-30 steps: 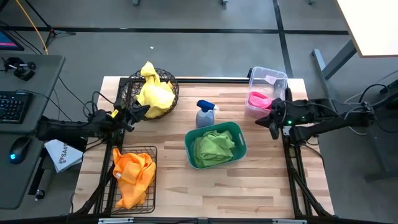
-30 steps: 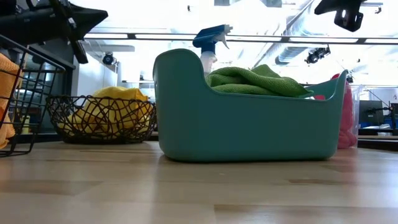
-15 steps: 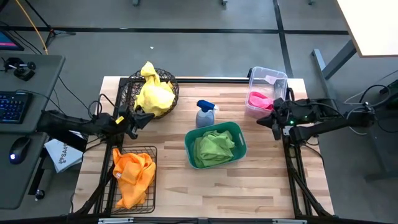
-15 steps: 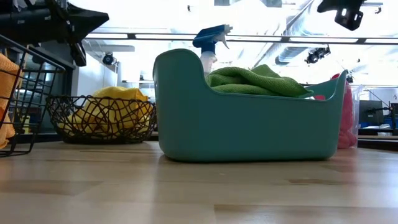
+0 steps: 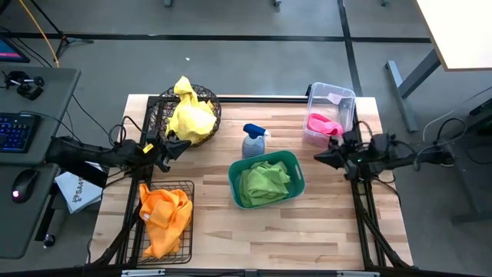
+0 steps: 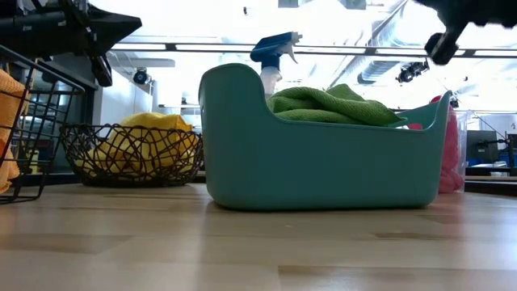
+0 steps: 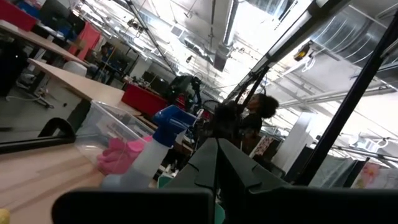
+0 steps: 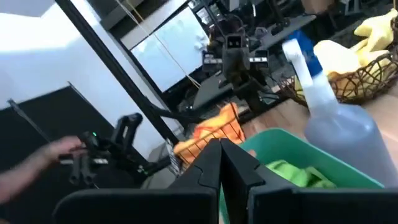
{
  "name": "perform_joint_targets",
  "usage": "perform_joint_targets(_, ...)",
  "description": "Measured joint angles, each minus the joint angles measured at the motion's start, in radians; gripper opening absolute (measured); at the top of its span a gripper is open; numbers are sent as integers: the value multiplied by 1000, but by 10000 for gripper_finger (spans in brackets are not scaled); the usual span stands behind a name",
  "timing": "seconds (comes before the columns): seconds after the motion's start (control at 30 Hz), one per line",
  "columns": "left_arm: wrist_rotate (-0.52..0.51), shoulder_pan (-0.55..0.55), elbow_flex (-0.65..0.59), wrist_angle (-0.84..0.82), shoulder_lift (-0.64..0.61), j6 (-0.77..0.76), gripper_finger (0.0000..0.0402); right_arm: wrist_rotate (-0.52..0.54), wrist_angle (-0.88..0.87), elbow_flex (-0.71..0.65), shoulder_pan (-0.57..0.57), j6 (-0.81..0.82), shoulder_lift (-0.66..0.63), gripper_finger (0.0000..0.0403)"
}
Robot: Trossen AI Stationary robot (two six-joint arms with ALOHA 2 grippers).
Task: Sort microfiber towel by color & place in baskets
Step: Return to Home Position
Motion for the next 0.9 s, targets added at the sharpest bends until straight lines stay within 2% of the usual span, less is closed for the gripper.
perform_joint_targets(0.37, 1, 0, 0, -1, 0, 0, 0, -1, 181, -227, 0, -92, -2, 0)
perform_joint_targets(0.57, 1, 0, 0, -3, 0, 0, 0, 3, 405, -361, 0, -92, -2, 0)
perform_joint_targets(0.73, 1, 0, 1, -41, -1, -1, 0, 19, 415, -366, 0, -128, -1, 0)
perform_joint_targets(0.9, 2, 0, 2, -208, -24, -1, 0, 55, 347, -366, 0, -118, 0, 0)
